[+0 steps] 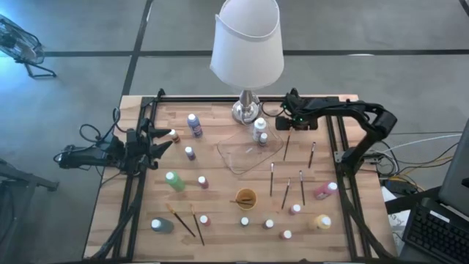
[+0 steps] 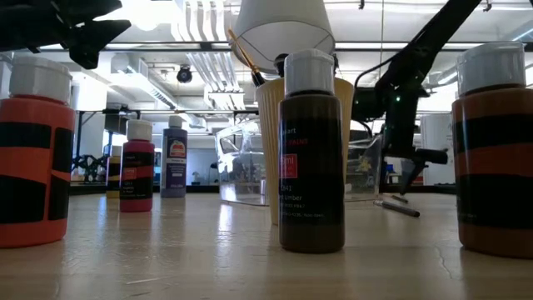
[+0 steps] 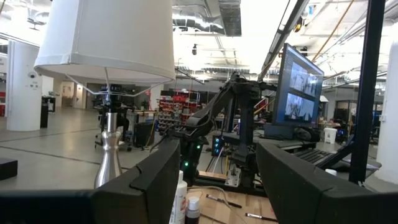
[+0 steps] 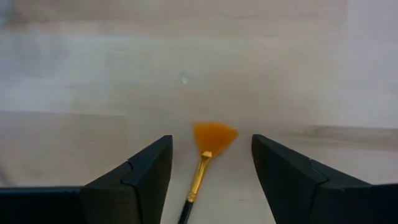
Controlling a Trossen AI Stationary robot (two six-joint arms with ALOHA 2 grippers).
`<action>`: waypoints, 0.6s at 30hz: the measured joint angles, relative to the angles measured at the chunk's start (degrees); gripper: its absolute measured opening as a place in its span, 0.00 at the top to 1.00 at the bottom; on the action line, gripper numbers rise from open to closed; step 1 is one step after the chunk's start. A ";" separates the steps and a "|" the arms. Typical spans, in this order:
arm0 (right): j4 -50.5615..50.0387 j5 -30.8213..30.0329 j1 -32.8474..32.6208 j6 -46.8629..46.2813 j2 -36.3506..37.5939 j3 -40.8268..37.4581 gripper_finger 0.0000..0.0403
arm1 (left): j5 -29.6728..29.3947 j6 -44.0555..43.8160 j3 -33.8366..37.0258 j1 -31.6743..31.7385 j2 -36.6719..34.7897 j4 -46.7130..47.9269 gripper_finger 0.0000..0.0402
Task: Pick & Place Paint Supplies
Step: Put the black paint brush into the yellow cup
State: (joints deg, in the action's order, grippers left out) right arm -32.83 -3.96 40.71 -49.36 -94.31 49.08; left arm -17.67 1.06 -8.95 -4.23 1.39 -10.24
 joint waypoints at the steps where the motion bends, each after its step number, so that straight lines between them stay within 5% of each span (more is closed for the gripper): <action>1: 0.00 -0.07 -0.02 0.02 -0.39 0.01 0.46 | 0.00 -0.02 0.00 0.00 0.00 0.02 0.46; 8: -0.31 -0.29 -0.04 0.20 -1.07 0.12 0.49 | 0.00 -0.02 0.00 -0.01 0.02 0.00 0.46; 18: -0.90 -0.90 0.02 0.26 -0.67 -0.11 0.70 | -0.02 -0.02 0.00 0.00 0.00 0.01 0.46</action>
State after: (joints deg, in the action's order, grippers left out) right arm -33.73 -4.86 40.73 -49.10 -94.98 48.97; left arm -17.69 1.04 -8.94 -4.23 1.39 -10.23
